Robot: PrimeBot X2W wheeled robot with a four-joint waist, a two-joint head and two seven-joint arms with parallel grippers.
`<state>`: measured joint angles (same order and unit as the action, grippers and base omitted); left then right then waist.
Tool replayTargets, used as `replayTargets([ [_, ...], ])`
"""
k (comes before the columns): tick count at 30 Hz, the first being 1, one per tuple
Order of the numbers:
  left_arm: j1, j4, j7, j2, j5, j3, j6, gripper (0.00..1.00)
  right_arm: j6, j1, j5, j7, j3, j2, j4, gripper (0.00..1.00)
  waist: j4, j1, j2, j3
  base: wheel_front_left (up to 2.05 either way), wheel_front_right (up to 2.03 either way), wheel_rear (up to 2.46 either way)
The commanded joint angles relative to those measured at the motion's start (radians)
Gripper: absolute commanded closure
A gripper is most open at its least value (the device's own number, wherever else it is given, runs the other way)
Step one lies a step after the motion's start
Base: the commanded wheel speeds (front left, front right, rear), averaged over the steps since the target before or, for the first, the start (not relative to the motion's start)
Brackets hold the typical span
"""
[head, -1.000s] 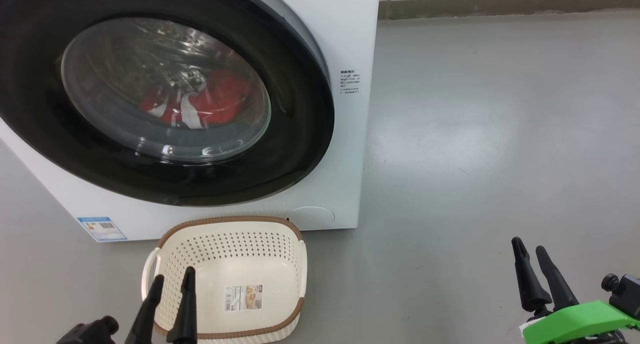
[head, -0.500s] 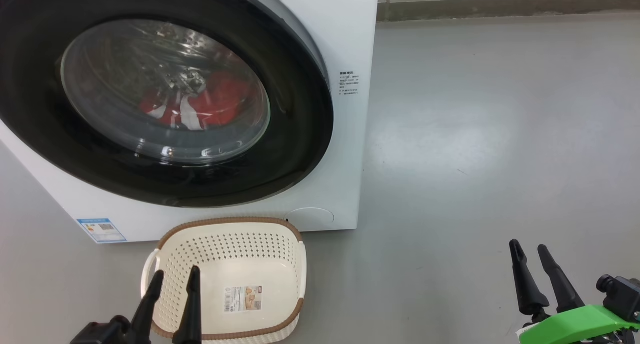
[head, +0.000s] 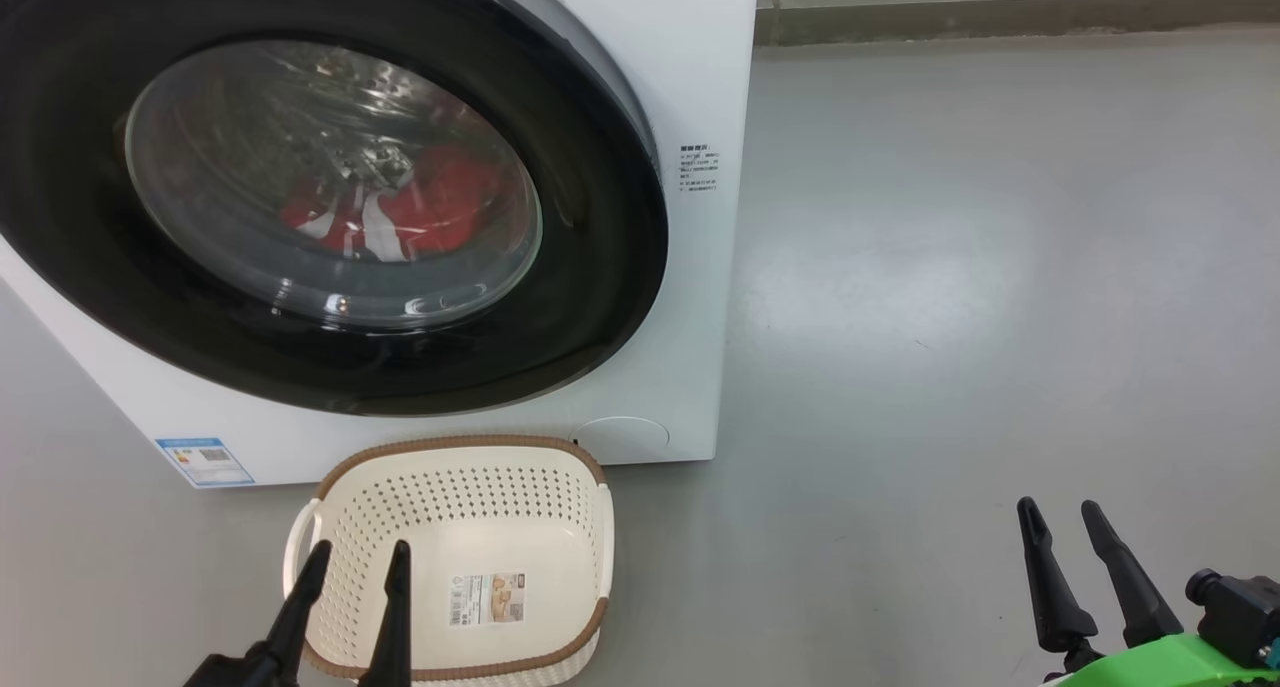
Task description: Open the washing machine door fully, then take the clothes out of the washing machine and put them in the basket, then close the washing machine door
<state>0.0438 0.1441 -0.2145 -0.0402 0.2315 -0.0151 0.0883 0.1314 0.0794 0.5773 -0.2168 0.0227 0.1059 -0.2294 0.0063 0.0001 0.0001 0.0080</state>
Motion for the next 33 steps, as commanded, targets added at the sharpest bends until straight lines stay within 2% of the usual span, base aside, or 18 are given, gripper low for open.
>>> replayTargets([
  [1,-0.008,-0.032,-0.018,-0.009,-0.036,0.025,-0.005,0.0,-0.001,-0.013,-0.03,-0.016,-0.015,0.02,0.031,0.0,0.0,0.0,-0.0001,0.0,0.0,0.0,0.0],
  [10,-0.004,-0.02,-0.047,-0.01,-0.144,0.023,-0.01,0.0,-0.001,0.004,-0.119,-0.045,-0.008,0.02,0.041,0.0,0.0,0.0,-0.0001,-0.001,0.0,0.0,0.0],
  [25,-0.011,-0.013,-0.047,-0.01,-0.126,0.027,-0.001,0.0,-0.001,0.0,-0.082,-0.045,-0.007,0.004,0.048,0.0,0.003,0.0,-0.0001,0.003,0.0,0.0,0.0],
  [26,-0.012,-0.012,-0.047,-0.01,-0.127,0.026,0.0,0.0,-0.001,-0.002,-0.072,-0.045,-0.012,0.002,0.048,0.26,0.004,0.0,-0.0001,0.004,0.0,0.0,0.0],
  [27,-0.012,-0.013,-0.047,-0.01,-0.126,0.024,0.0,0.0,-0.001,-0.008,-0.057,-0.045,-0.017,-0.001,0.049,0.67,0.005,0.0,-0.0001,0.006,0.0,0.0,0.0],
  [28,-0.013,-0.014,-0.047,-0.01,-0.126,0.023,0.0,0.0,-0.001,-0.015,-0.042,-0.045,-0.022,-0.004,0.051,1.0,0.006,0.0,-0.0001,0.008,0.0,0.0,0.0],
  [33,-0.026,-0.021,-0.047,-0.01,-0.12,0.014,0.0,0.0,-0.001,-0.087,0.039,-0.045,-0.048,-0.016,0.056,1.0,0.013,0.0,-0.0001,0.031,0.0,0.0,0.0],
])
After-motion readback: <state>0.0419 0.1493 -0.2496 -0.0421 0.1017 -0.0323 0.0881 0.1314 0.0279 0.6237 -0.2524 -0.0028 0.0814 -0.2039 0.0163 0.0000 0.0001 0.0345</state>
